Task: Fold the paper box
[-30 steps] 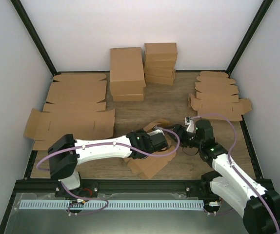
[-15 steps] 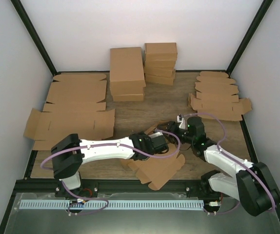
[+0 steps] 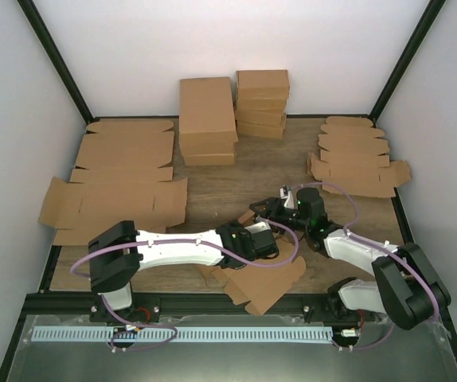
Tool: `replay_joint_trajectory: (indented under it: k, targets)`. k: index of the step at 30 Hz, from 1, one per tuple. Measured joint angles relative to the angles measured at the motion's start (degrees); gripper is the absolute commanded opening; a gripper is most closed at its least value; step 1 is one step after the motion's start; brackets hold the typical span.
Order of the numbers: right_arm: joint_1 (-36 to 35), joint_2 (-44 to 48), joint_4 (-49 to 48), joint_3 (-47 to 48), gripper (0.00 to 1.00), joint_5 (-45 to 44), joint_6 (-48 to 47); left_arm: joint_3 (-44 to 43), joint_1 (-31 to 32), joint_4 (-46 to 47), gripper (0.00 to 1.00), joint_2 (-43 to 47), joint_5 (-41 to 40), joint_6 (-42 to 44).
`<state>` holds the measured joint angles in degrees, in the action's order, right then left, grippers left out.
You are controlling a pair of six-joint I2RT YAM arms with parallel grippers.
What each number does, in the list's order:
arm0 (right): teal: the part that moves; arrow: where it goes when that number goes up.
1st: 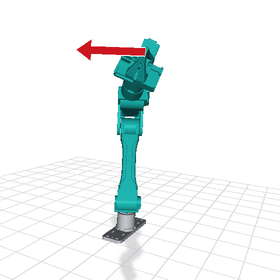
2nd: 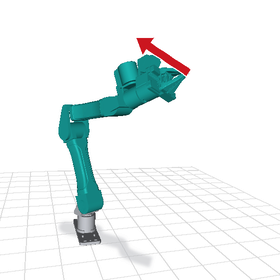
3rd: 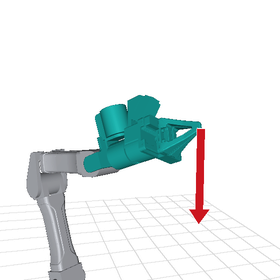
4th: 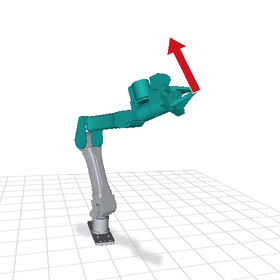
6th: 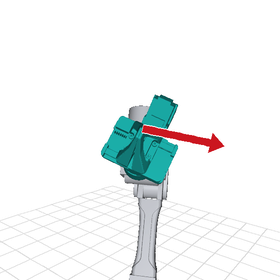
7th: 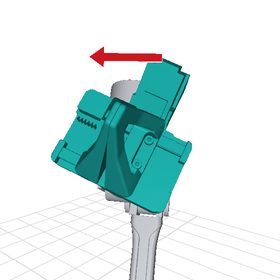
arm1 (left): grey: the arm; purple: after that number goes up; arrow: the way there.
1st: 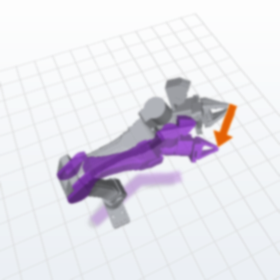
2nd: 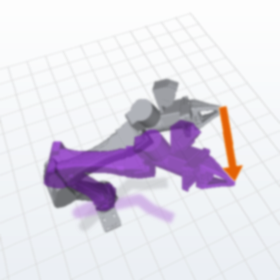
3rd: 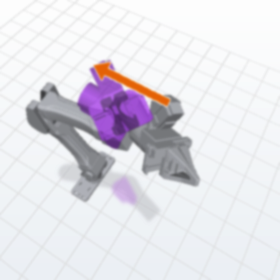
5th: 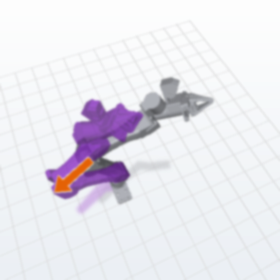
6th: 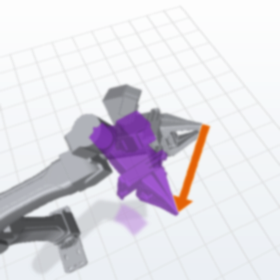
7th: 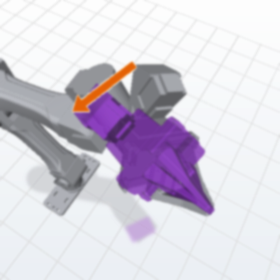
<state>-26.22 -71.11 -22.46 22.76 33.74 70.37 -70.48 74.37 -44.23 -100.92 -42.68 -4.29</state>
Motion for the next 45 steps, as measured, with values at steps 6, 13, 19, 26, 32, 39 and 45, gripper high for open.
replay_joint_trajectory:
  k: [6, 13, 19, 26, 32, 39, 45]
  targets:
    - [-0.6, -1.4, -0.7, 0.1, 0.41, 0.3, 0.2, 0.0, 0.4, 0.1, 0.08, 0.0, -0.9, 0.0]
    - [-1.0, -3.1, -1.3, 0.1, 0.23, 0.4, 0.5, 0.0, 1.3, 0.5, 0.13, 0.0, -1.9, 0.0]
    - [-1.3, -3.5, -1.6, 0.2, 0.01, 0.8, 0.9, 0.0, 1.4, 1.3, 0.24, 0.0, -0.8, -0.1]
    - [-1.4, -3.1, -1.8, 0.3, 0.01, 0.9, 0.1, 0.0, 0.5, 1.6, 0.75, 3.9, 8.6, -1.9]
    - [-1.4, -1.5, -2.6, 0.1, 0.01, 0.9, -1.4, -0.2, -8.2, 3.1, 0.88, 16.9, 25.8, -4.5]
    - [-1.4, -0.5, -5.6, -1.6, 0.01, 1.4, -3.3, 4.0, -20.2, 5.2, 0.89, 19.2, 45.7, -4.8]
    - [-1.4, -0.4, -7.5, -2.0, 0.01, 2.2, -4.3, 5.6, -23.4, 5.3, 0.84, 16.9, 55.1, -3.9]
